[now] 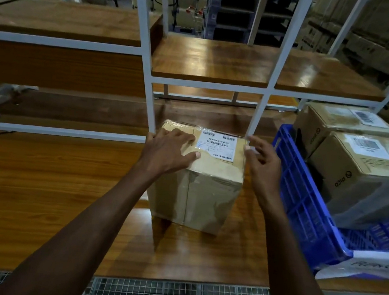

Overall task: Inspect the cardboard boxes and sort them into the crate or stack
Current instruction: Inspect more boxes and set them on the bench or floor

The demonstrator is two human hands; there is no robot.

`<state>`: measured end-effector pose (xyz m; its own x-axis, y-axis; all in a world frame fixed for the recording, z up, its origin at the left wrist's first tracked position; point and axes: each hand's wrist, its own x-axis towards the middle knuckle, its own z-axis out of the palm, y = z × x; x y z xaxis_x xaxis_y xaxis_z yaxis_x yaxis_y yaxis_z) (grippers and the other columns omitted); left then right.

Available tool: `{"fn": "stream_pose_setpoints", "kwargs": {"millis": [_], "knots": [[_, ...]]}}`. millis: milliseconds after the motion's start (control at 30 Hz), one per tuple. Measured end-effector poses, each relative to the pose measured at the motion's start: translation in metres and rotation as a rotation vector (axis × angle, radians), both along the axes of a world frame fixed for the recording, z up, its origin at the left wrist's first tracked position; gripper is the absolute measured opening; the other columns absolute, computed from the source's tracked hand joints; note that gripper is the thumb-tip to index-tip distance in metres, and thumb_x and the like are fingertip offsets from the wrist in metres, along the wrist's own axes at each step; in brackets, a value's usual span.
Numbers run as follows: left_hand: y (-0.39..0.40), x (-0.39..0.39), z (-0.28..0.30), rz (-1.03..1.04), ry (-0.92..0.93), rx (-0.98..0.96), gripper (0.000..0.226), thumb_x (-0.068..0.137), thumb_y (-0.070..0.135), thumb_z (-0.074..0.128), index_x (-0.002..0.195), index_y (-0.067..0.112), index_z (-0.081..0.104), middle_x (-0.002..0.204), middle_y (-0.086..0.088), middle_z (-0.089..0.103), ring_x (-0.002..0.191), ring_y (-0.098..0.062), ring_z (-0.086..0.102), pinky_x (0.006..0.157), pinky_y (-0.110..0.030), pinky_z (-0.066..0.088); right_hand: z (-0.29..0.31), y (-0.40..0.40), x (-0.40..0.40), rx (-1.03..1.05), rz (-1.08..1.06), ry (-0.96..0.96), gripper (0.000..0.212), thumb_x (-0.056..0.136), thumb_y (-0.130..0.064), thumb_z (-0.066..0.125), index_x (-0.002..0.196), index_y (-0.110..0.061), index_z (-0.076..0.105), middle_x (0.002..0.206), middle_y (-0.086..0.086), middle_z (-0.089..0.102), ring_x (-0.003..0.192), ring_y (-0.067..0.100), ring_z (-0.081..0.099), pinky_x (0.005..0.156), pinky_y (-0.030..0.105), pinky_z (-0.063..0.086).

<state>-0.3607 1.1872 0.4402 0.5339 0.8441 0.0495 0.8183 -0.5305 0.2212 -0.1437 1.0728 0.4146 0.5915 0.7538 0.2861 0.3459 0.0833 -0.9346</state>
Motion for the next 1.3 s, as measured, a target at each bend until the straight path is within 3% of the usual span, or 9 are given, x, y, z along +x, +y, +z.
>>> {"fn": "stream_pose_setpoints", "kwargs": {"millis": [200,467,600,733,800,933,1000,1133,1300], "knots": [[-0.006,0.004,0.001,0.022,-0.025,-0.028,0.061,0.099,0.064,0.045,0.154,0.038,0.039,0.165,0.005,0.032,0.151,-0.029,0.026,0.116,-0.052,0.020,0.012,0.038,-0.026,-0.439,0.170,-0.648,0.036,0.097,-0.052,0.062,0.131,-0.043,0.068,0.151,-0.012,0.055,0.141,0.017,0.043,0.112,0.048,0.025],[-0.026,0.026,-0.012,0.131,-0.056,-0.135,0.064,0.103,0.053,0.035,0.162,0.035,0.017,0.173,-0.003,0.004,0.157,-0.037,-0.008,0.122,-0.063,-0.007,0.003,0.038,-0.021,-0.470,0.195,-0.655,0.039,0.098,-0.056,0.061,0.135,-0.044,0.068,0.158,-0.012,0.049,0.148,0.016,0.039,0.117,0.049,0.021],[-0.024,0.025,-0.018,0.148,-0.025,-0.078,0.080,0.095,0.080,0.021,0.163,0.038,0.013,0.173,-0.003,0.004,0.158,-0.038,-0.005,0.121,-0.064,-0.004,0.002,0.027,-0.013,-0.186,0.225,-0.302,0.023,0.099,-0.032,0.069,0.121,-0.030,0.077,0.141,-0.003,0.065,0.133,0.011,0.054,0.109,0.032,0.041],[-0.013,0.009,-0.017,0.158,-0.073,-0.063,0.080,0.094,0.082,0.022,0.161,0.040,0.018,0.172,-0.002,0.010,0.158,-0.037,0.001,0.121,-0.064,0.002,-0.020,0.007,-0.001,0.034,-0.144,0.076,0.018,0.103,-0.036,0.059,0.113,-0.033,0.074,0.117,-0.008,0.071,0.111,0.010,0.065,0.091,0.035,0.056],[-0.004,-0.004,-0.015,0.173,-0.093,-0.069,0.082,0.090,0.084,0.021,0.160,0.041,0.021,0.172,0.000,0.014,0.157,-0.036,0.007,0.120,-0.063,0.006,-0.047,0.000,0.001,-0.084,-0.225,0.122,0.023,0.104,-0.044,0.053,0.113,-0.032,0.070,0.112,-0.003,0.071,0.104,0.018,0.067,0.089,0.045,0.059],[0.018,-0.036,-0.012,0.207,-0.168,-0.112,0.085,0.085,0.084,0.018,0.159,0.043,0.026,0.170,0.003,0.022,0.155,-0.033,0.019,0.117,-0.064,0.013,-0.119,-0.005,-0.010,-0.636,-0.018,0.309,0.049,0.104,-0.054,0.052,0.140,-0.020,0.058,0.141,0.006,0.060,0.118,0.030,0.061,0.097,0.048,0.054],[0.026,-0.053,-0.011,0.207,-0.213,-0.133,0.085,0.086,0.083,0.020,0.159,0.040,0.028,0.168,0.002,0.026,0.153,-0.031,0.024,0.116,-0.065,0.018,-0.144,-0.006,-0.021,-0.764,0.053,0.443,0.058,0.103,-0.057,0.052,0.141,-0.013,0.058,0.137,0.010,0.063,0.109,0.029,0.062,0.094,0.047,0.054],[0.033,-0.078,-0.015,0.232,-0.271,-0.163,0.084,0.086,0.081,0.018,0.160,0.041,0.026,0.168,0.001,0.027,0.151,-0.035,0.025,0.116,-0.066,0.021,-0.145,-0.007,-0.035,-0.684,0.179,0.794,0.037,0.105,-0.052,0.052,0.117,-0.020,0.067,0.110,0.008,0.075,0.099,0.029,0.070,0.080,0.044,0.060],[0.031,-0.094,-0.017,0.289,-0.383,-0.195,0.079,0.086,0.077,0.022,0.158,0.046,0.029,0.158,-0.003,0.030,0.142,-0.038,0.026,0.112,-0.060,0.025,-0.144,0.004,-0.030,-0.539,0.192,0.845,0.041,0.102,-0.047,0.062,0.127,-0.015,0.064,0.119,0.010,0.075,0.110,0.028,0.071,0.084,0.046,0.063]]}}
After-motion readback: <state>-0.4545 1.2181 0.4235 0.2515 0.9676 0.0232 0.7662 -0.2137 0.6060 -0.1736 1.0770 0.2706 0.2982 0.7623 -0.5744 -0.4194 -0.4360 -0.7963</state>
